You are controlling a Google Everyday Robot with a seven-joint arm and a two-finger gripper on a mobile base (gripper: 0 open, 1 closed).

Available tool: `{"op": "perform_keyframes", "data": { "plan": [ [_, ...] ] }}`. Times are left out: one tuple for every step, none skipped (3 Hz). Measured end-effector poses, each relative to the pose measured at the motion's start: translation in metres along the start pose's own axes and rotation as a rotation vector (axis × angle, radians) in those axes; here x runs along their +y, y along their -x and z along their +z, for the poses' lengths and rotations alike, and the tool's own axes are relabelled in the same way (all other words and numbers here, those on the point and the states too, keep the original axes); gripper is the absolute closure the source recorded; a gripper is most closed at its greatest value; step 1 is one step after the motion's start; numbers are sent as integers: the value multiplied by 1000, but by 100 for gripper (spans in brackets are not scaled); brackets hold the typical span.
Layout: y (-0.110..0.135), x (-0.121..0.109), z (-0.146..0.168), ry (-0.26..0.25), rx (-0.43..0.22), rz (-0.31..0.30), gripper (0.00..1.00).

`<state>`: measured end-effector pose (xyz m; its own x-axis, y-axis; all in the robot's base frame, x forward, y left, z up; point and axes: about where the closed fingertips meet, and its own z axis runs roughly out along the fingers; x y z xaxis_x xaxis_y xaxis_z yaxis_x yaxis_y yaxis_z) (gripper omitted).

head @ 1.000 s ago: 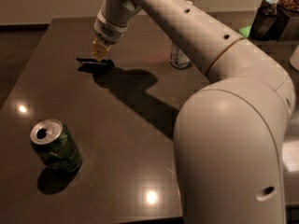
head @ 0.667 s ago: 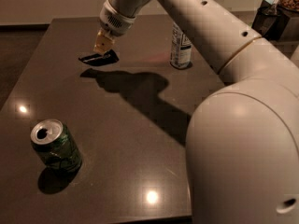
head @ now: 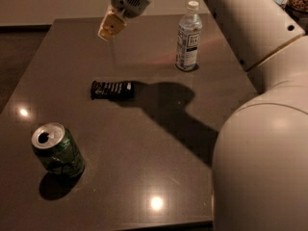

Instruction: Pick rxbar chocolate

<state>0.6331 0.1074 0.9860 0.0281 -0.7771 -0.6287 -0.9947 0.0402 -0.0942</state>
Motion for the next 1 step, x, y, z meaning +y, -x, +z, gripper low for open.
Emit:
{"op": "perform_keyframes", "data": {
  "plan": [
    [0,0,0,0,0,0,100]
  ]
}}
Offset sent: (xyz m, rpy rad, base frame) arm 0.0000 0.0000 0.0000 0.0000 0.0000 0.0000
